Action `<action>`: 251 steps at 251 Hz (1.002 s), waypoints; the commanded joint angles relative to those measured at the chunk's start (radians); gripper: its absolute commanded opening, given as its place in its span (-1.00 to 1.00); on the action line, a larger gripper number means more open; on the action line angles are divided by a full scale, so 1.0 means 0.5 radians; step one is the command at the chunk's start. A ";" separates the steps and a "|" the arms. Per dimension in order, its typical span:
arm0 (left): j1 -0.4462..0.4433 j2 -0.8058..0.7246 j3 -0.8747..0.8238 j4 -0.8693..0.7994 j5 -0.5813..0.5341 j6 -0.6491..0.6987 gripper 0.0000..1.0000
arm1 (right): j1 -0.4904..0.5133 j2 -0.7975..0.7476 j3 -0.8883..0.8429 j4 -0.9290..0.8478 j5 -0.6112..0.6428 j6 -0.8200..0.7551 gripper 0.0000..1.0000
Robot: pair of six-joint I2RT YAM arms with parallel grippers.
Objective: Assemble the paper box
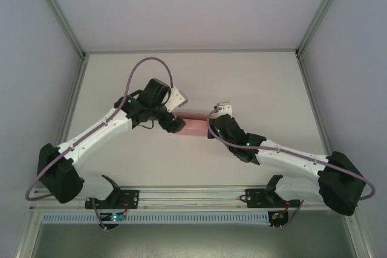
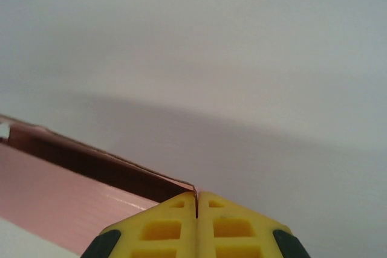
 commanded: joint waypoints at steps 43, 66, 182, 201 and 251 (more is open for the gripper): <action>-0.034 -0.003 -0.100 0.088 -0.363 -0.196 0.60 | 0.026 0.120 0.103 -0.108 -0.007 -0.002 -1.00; -0.026 0.019 -0.030 0.079 -0.388 -0.187 0.62 | 0.024 0.114 0.071 -0.096 -0.034 -0.004 -1.00; 0.006 0.021 -0.138 0.045 -0.135 -0.051 0.75 | 0.027 0.176 -0.004 0.022 -0.162 0.018 -1.00; 0.005 0.060 -0.172 0.089 -0.297 -0.078 0.74 | 0.027 0.173 0.027 -0.008 -0.166 0.030 -1.00; 0.007 0.383 0.016 0.010 -0.426 -0.146 0.41 | 0.027 0.202 0.076 -0.028 -0.214 0.026 -1.00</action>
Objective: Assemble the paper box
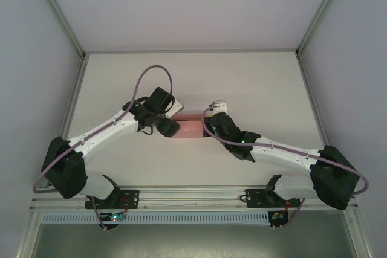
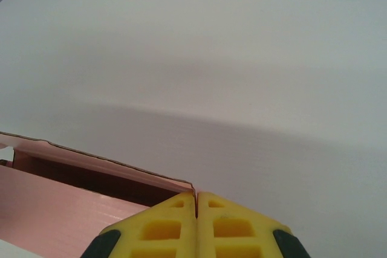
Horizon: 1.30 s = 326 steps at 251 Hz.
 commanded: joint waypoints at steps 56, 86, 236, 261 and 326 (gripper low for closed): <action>0.017 0.297 0.155 0.033 0.118 -0.122 0.29 | 0.024 0.078 0.037 -0.082 -0.158 0.121 -1.00; 0.010 0.253 0.116 0.050 0.148 -0.180 0.24 | 0.021 0.032 0.071 -0.079 -0.150 0.297 -1.00; -0.003 0.174 0.017 0.149 0.248 -0.312 0.19 | 0.077 0.146 -0.219 0.270 0.000 0.539 -1.00; -0.004 0.174 0.025 0.140 0.244 -0.313 0.20 | 0.158 0.163 -0.270 0.403 0.055 0.430 -1.00; -0.007 0.174 0.056 0.114 0.188 -0.321 0.27 | 0.189 0.084 -0.504 0.695 -0.014 0.087 -1.00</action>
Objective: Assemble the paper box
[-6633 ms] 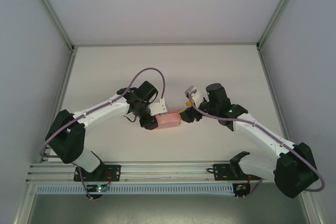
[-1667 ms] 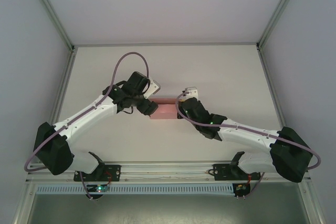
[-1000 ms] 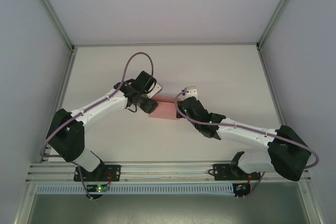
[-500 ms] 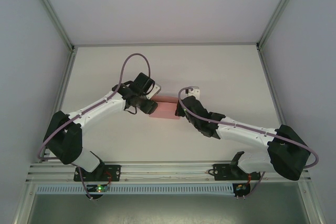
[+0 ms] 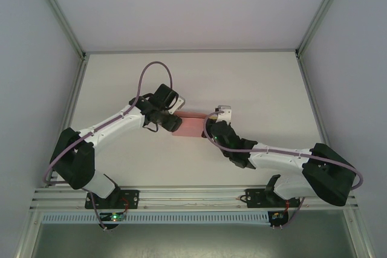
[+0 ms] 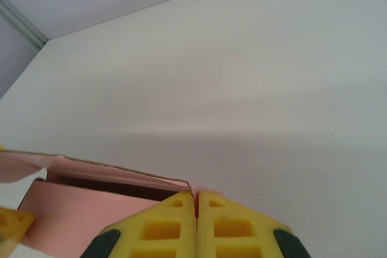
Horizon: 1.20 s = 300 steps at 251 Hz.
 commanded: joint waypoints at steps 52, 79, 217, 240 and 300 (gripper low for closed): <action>-0.030 0.071 0.024 0.027 0.086 -0.065 0.35 | 0.015 -0.002 -0.266 0.116 -0.324 -0.345 -1.00; -0.030 0.048 0.025 0.038 0.146 -0.053 0.40 | -0.007 -0.005 -0.249 0.095 -0.340 -0.441 -1.00; -0.032 -0.194 0.026 -0.222 -0.054 -0.040 0.32 | -0.053 0.011 -0.083 -0.162 -0.305 -0.292 -1.00; -0.040 -0.209 0.014 -0.265 -0.069 -0.090 0.23 | -0.038 0.018 -0.040 -0.244 -0.239 -0.280 -1.00; -0.088 -0.298 -0.079 -0.248 -0.135 -0.181 0.12 | -0.007 0.050 0.028 -0.373 -0.157 -0.214 -1.00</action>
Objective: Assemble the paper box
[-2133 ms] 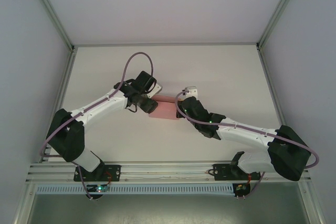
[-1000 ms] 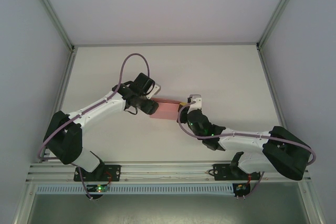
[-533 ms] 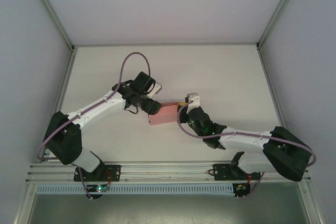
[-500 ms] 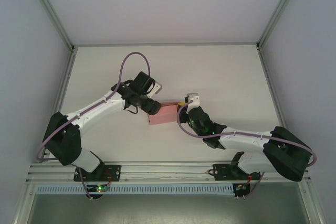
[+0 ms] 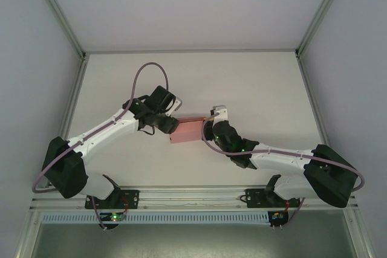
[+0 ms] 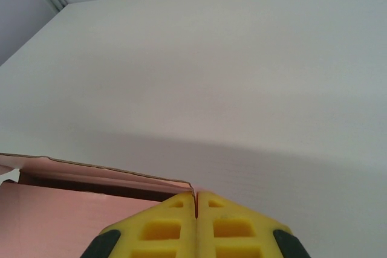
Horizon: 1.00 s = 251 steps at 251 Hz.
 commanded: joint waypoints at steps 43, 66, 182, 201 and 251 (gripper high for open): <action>-0.028 -0.061 -0.028 -0.069 -0.110 -0.108 -0.25 | 0.051 0.101 0.040 -0.353 0.041 0.059 -1.00; -0.030 -0.033 -0.010 -0.060 -0.116 -0.118 -0.40 | 0.056 0.094 0.040 -0.347 0.037 0.049 -1.00; -0.023 -0.058 0.117 -0.077 -0.067 -0.815 -1.00 | 0.193 0.219 0.173 -0.555 0.319 0.058 -1.00; -0.006 -0.061 0.148 -0.076 0.033 -0.989 -1.00 | 0.220 0.236 0.177 -0.568 0.370 0.083 -1.00; 0.003 0.022 0.254 -0.179 0.073 -1.141 -1.00 | 0.280 0.320 0.201 -0.579 0.431 0.108 -1.00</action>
